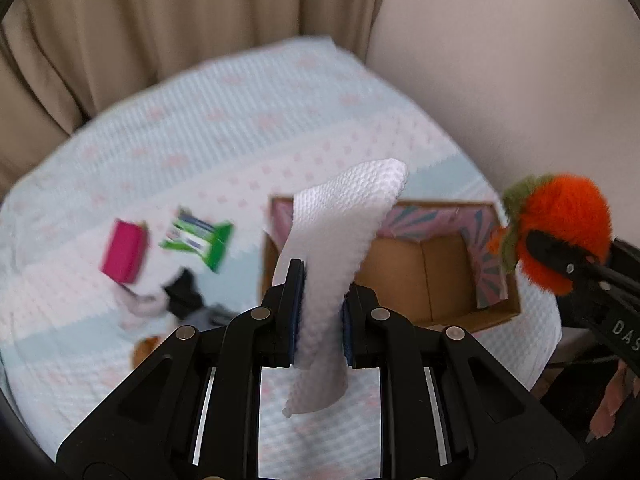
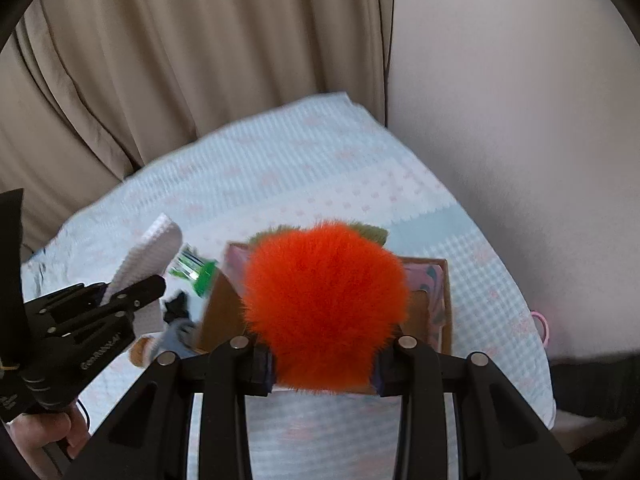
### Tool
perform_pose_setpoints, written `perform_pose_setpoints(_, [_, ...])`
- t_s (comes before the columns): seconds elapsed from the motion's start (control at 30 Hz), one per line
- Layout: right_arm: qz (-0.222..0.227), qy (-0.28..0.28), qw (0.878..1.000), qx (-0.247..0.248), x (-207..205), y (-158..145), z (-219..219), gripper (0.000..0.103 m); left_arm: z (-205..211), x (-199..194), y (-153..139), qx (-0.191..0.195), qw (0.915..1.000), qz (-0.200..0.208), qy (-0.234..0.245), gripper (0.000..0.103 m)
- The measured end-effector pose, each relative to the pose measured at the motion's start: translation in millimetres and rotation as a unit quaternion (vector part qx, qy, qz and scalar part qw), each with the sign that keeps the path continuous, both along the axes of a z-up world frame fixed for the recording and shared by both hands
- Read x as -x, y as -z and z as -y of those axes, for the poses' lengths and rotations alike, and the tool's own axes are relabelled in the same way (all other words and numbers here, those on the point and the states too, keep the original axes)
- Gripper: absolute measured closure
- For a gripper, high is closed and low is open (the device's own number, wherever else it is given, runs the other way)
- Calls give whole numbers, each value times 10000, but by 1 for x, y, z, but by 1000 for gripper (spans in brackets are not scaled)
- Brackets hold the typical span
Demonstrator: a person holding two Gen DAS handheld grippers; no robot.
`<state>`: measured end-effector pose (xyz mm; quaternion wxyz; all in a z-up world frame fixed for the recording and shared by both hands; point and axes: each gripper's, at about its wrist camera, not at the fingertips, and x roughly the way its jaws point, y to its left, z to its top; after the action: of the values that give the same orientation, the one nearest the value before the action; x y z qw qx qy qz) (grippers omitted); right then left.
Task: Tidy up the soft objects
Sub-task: 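Carry the paper towel into the box with the left tool while the right tool drops the pompom in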
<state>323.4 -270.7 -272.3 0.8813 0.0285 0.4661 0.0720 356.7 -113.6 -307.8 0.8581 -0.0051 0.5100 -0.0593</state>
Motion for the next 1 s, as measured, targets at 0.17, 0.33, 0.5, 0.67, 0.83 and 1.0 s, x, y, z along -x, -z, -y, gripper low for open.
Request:
perform_pose_setpoints(0.17, [-656, -141, 9977, 42, -42, 54, 24, 71, 24, -29, 59, -119, 9978, -652, 90, 89])
perform_pose_setpoints(0.33, [-1271, -216, 9916, -88, -78, 100, 43, 71, 46, -64, 114, -340, 9895, -1364, 328, 89])
perform_pose_setpoints(0.5, [-1874, -143, 9817, -304, -105, 139, 52, 71, 56, -74, 136, -595, 9836, -1628, 505, 89])
perform_pose_setpoints(0.67, [-2247, -98, 9731, -492, -113, 158, 54, 71, 67, -76, 135, -734, 9809, -1647, 724, 88])
perform_pose_setpoints(0.83, [-2169, 33, 9743, -601, -115, 164, 61, 0, 66, -76, 144, -653, 9760, -1926, 782, 84])
perform_pose_setpoints(1.0, [-2064, -186, 9771, -476, -108, 159, 59, 0, 69, -71, 141, -564, 9786, -1751, 920, 0])
